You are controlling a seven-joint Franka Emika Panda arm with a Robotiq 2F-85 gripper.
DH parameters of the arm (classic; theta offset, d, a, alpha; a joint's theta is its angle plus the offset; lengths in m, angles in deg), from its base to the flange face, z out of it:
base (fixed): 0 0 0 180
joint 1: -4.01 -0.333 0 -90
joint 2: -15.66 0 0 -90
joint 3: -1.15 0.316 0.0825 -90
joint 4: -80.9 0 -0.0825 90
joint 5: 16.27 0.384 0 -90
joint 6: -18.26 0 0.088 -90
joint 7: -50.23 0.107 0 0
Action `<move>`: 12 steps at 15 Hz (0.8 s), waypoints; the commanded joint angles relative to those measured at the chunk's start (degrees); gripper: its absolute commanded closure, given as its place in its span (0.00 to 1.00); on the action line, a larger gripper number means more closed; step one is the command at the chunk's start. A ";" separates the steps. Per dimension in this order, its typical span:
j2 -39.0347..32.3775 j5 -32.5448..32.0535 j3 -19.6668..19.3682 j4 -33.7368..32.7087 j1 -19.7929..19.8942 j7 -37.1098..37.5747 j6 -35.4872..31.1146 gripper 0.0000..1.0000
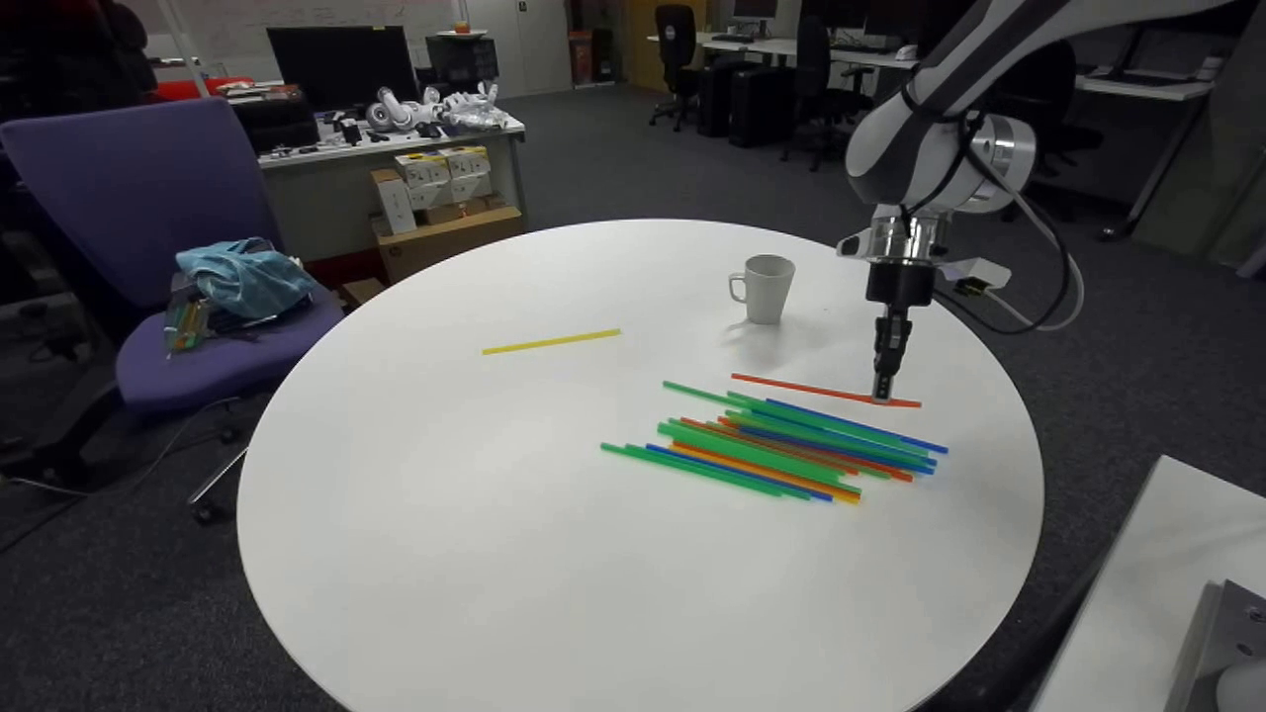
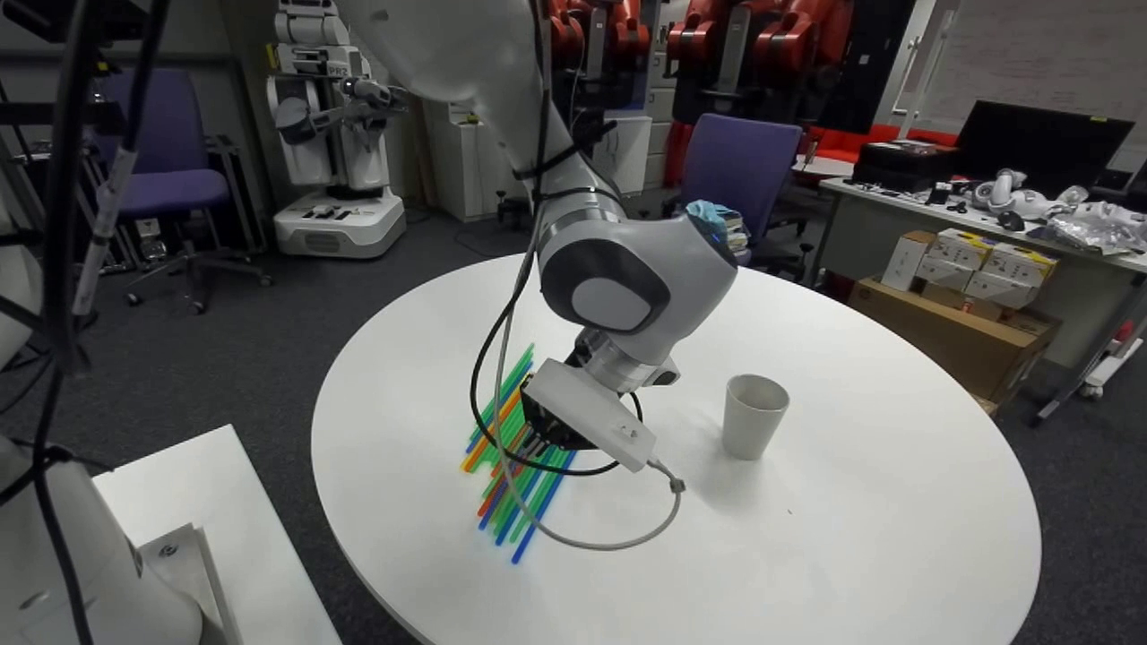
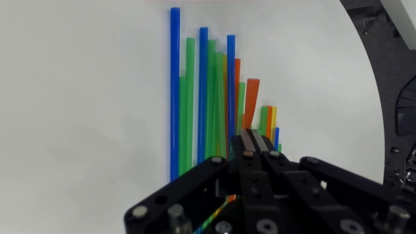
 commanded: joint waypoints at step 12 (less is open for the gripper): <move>-0.59 2.21 2.12 5.57 -1.63 2.37 -20.62 0.15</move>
